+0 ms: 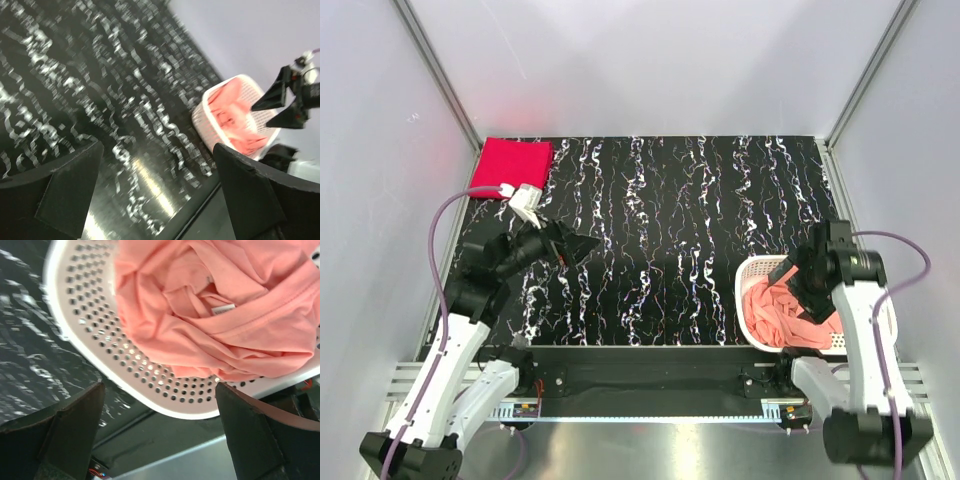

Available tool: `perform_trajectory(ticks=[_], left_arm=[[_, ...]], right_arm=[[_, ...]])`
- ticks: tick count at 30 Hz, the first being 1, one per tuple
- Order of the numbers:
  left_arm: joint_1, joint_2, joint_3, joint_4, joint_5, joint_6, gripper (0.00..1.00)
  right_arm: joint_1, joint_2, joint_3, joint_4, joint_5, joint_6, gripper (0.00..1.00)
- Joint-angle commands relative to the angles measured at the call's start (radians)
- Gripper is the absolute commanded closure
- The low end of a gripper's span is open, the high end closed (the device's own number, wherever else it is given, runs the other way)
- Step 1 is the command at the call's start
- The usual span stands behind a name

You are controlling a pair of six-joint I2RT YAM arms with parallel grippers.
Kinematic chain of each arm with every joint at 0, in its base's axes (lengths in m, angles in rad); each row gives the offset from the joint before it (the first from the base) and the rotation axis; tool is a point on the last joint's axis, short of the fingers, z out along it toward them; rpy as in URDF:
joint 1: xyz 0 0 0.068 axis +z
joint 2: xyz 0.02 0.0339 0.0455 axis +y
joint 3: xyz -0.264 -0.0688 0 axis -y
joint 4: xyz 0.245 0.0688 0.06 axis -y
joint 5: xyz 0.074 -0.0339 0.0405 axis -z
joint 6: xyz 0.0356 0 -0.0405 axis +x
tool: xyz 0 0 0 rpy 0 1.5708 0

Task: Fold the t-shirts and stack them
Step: Grab the tshirt from the pile

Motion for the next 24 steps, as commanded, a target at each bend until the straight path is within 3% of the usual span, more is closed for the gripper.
perform_trajectory(ticks=[1,4,5,7,8,13,15,20,24], left_arm=[[-0.019,-0.008,0.019,-0.092,-0.097,0.106,0.01],[-0.031,-0.025,0.013,-0.15,-0.306,0.046,0.01],[-0.033,-0.026,0.015,-0.178,-0.466,-0.045,0.01],[-0.038,-0.032,0.036,-0.302,-0.601,-0.132,0.01],[-0.038,-0.039,0.045,-0.324,-0.633,-0.143,0.01],[-0.057,-0.077,0.145,-0.404,-0.527,0.029,0.01],[-0.07,-0.077,0.197,-0.442,-0.503,0.096,0.01],[-0.099,-0.065,0.231,-0.453,-0.484,0.159,0.01],[-0.119,-0.054,0.231,-0.46,-0.491,0.179,0.01]], right_arm=[[-0.002,0.107,0.028,-0.136,0.029,-0.03,0.0],[-0.004,0.138,0.054,-0.117,0.124,0.021,0.0],[-0.004,0.135,0.061,-0.128,0.156,0.05,0.0],[-0.002,0.123,0.074,-0.118,0.196,0.088,0.01],[-0.004,0.098,0.078,-0.101,0.21,0.105,0.07],[-0.004,0.058,0.039,-0.003,0.261,0.203,0.34],[-0.005,0.086,0.015,0.046,0.247,0.213,0.33],[-0.005,0.248,-0.029,0.161,0.201,0.223,0.16],[-0.008,0.36,-0.095,0.284,0.227,0.231,0.15]])
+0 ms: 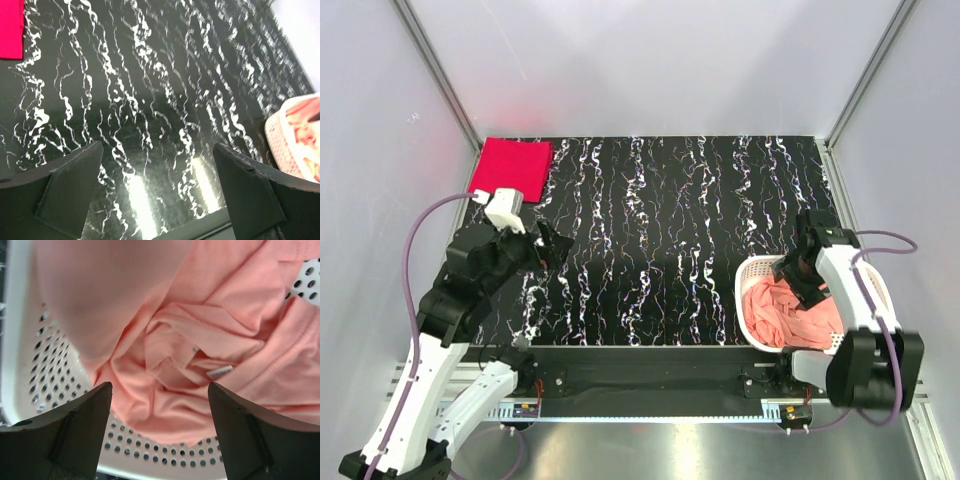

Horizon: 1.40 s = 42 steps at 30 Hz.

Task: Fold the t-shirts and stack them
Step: Grab the tshirt from the pile, then move the tshirt to the center of the board

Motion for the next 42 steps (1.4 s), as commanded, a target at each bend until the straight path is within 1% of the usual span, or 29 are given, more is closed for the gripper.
perform_trajectory(ticks=[1,2,3,8,9,11,12,13,15,16,18,19,21,22,24,25,26,29,30,32,33,35,36,37,38,39,40,41,42], left_arm=[[-0.015,0.013,0.021,-0.03,0.0,0.064,0.01],[-0.016,0.011,0.025,-0.033,-0.006,0.07,0.01],[-0.016,0.011,0.025,-0.041,-0.009,0.073,0.02],[-0.016,0.045,0.057,-0.087,-0.034,0.071,0.03],[-0.016,0.053,0.072,-0.104,-0.037,0.071,0.03],[-0.016,0.071,0.087,-0.121,-0.037,0.068,0.04],[-0.018,0.077,0.1,-0.13,-0.035,0.065,0.04],[-0.016,0.08,0.106,-0.134,-0.034,0.061,0.05],[-0.016,0.096,0.12,-0.151,-0.028,0.056,0.05],[-0.016,0.102,0.126,-0.159,-0.025,0.053,0.06],[-0.016,0.113,0.133,-0.174,-0.02,0.053,0.06],[-0.016,0.111,0.137,-0.174,-0.017,0.048,0.07],[-0.016,0.103,0.135,-0.174,-0.019,0.044,0.06],[-0.016,0.102,0.132,-0.171,-0.017,0.041,0.07],[-0.016,0.096,0.129,-0.168,-0.011,0.041,0.07],[-0.016,0.096,0.13,-0.171,-0.011,0.044,0.07],[-0.016,0.094,0.136,-0.174,-0.015,0.044,0.07],[-0.016,0.076,0.129,-0.171,-0.022,0.042,0.07],[-0.016,0.071,0.126,-0.168,-0.025,0.042,0.07],[-0.016,0.064,0.121,-0.171,-0.029,0.035,0.07],[-0.016,0.062,0.118,-0.171,-0.029,0.032,0.07],[-0.016,0.053,0.115,-0.171,-0.026,0.022,0.07],[-0.016,0.048,0.112,-0.165,-0.028,0.021,0.07],[-0.016,0.045,0.112,-0.167,-0.029,0.013,0.07],[-0.016,0.037,0.112,-0.167,-0.035,0.01,0.07],[-0.016,0.037,0.115,-0.167,-0.035,0.008,0.07],[-0.016,0.034,0.118,-0.168,-0.035,0.002,0.07],[-0.016,0.034,0.123,-0.168,-0.032,-0.001,0.07],[-0.016,0.031,0.126,-0.17,-0.028,-0.004,0.07]], right_arm=[[-0.01,0.076,-0.046,0.136,0.034,0.044,0.15],[-0.013,0.114,-0.051,0.176,0.029,0.044,0.18],[-0.016,0.131,-0.056,0.19,0.027,0.044,0.24],[-0.048,0.225,-0.062,0.198,0.095,0.096,0.38],[-0.059,0.233,-0.062,0.19,0.106,0.107,0.49],[-0.076,0.242,-0.056,0.172,0.119,0.116,0.56],[-0.078,0.239,-0.054,0.161,0.139,0.125,0.63],[-0.082,0.225,-0.048,0.141,0.149,0.129,0.74],[-0.087,0.204,-0.039,0.114,0.181,0.156,0.88],[-0.09,0.176,-0.014,0.056,0.194,0.17,1.0],[-0.093,0.133,0.051,-0.004,0.245,0.199,1.0],[-0.093,0.08,0.078,-0.052,0.262,0.204,1.0],[-0.093,0.02,0.139,-0.093,0.319,0.205,1.0],[-0.093,-0.028,0.205,-0.109,0.33,0.193,1.0],[-0.091,-0.066,0.274,-0.117,0.346,0.144,1.0],[-0.093,-0.088,0.346,-0.107,0.342,0.121,1.0],[-0.093,-0.097,0.381,-0.104,0.333,0.098,1.0],[-0.091,-0.117,0.518,-0.04,0.227,-0.012,1.0],[-0.091,-0.116,0.591,-0.02,0.16,-0.061,1.0],[-0.09,-0.102,0.676,0.017,0.095,-0.103,1.0],[-0.087,-0.093,0.776,0.023,0.052,-0.136,1.0],[-0.082,-0.067,0.884,0.043,0.015,-0.172,1.0],[-0.082,-0.056,0.936,0.055,-0.041,-0.224,1.0],[-0.082,-0.033,1.043,0.092,-0.08,-0.252,1.0],[-0.082,-0.022,1.093,0.122,-0.133,-0.282,1.0],[-0.082,-0.01,1.191,0.156,-0.263,-0.325,1.0],[-0.082,0.022,1.24,0.22,-0.323,-0.33,1.0],[-0.082,0.042,1.289,0.245,-0.382,-0.329,1.0],[-0.082,0.062,1.384,0.27,-0.485,-0.292,1.0]])
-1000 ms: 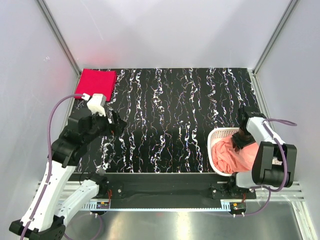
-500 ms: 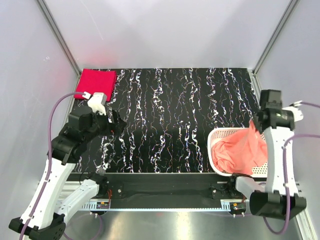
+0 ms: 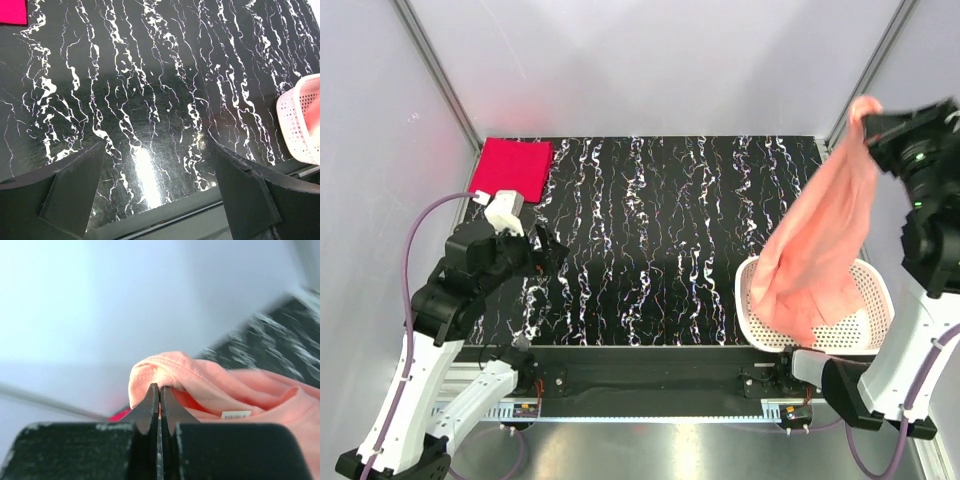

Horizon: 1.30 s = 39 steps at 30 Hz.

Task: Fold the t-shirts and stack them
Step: Move the tshirt to the center of the board

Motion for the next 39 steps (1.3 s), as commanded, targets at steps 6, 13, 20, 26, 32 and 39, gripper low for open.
perform_trajectory(ticks=[6,13,20,26,32,39], left_arm=[[-0.002,-0.032,0.069,0.06,0.017,-0.055,0.06],[-0.002,-0.087,0.083,0.066,0.022,-0.137,0.05],[-0.002,-0.179,0.121,0.032,-0.096,-0.274,0.04],[-0.002,-0.23,0.225,-0.053,-0.139,-0.303,0.04],[-0.004,-0.235,0.323,-0.146,-0.187,-0.316,0.03],[-0.004,-0.138,0.308,-0.183,-0.043,-0.342,0.04]], right_arm=[[0.004,0.164,0.161,0.754,-0.741,0.452,1.0],[0.118,0.521,0.649,1.151,-0.751,0.829,1.0],[0.5,0.509,0.417,1.205,-0.644,0.742,1.0],[0.684,0.344,0.034,1.2,-0.591,0.638,1.0],[0.743,0.128,-0.452,1.085,-0.448,0.474,1.0],[0.741,0.132,-0.746,0.734,-0.311,0.244,1.0]])
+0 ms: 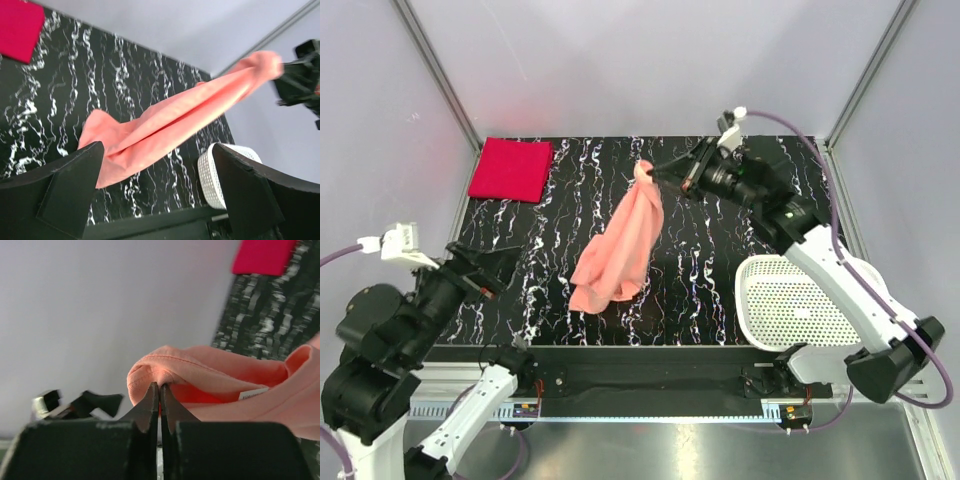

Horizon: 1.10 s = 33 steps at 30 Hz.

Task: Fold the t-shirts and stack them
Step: Move the tshirt to the center of the board

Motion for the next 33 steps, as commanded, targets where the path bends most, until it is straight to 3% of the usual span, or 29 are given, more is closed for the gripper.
perform_trajectory(ticks=[1,5,8,11,15,19,23,26,28,33], left_arm=[[-0.002,0.086,-0.02,-0.017,0.105,-0.023,0.04],[-0.004,0.133,-0.104,0.009,0.146,-0.037,0.07],[-0.002,0.167,-0.169,0.017,0.157,-0.055,0.09],[-0.002,0.221,-0.233,0.068,0.2,-0.068,0.09],[-0.002,0.346,-0.247,0.069,0.2,-0.066,0.09],[-0.002,0.497,-0.247,0.127,0.289,-0.052,0.16],[-0.005,0.523,-0.215,0.194,0.321,-0.058,0.2],[-0.007,0.506,-0.186,0.23,0.298,-0.058,0.21],[-0.008,0.497,-0.169,0.24,0.288,-0.06,0.21],[-0.017,0.431,-0.161,0.254,0.269,-0.074,0.21]], right_arm=[[-0.001,0.068,-0.039,-0.228,0.121,-0.182,1.0],[-0.001,0.19,0.06,-0.489,0.149,-0.396,1.0],[-0.003,0.282,0.12,-0.626,0.05,-0.56,1.0],[0.0,0.3,0.053,-0.661,-0.073,-0.634,1.0],[0.0,0.215,-0.109,-0.674,-0.098,-0.635,1.0],[-0.001,0.098,-0.182,-0.678,0.001,-0.582,1.0],[-0.061,-0.025,-0.041,-0.721,0.223,-0.506,1.0],[-0.219,-0.088,0.11,-0.732,0.261,-0.484,1.0],[-0.283,-0.073,0.22,-0.775,0.296,-0.505,1.0],[-0.386,0.077,0.681,-0.832,0.379,-0.607,1.0]])
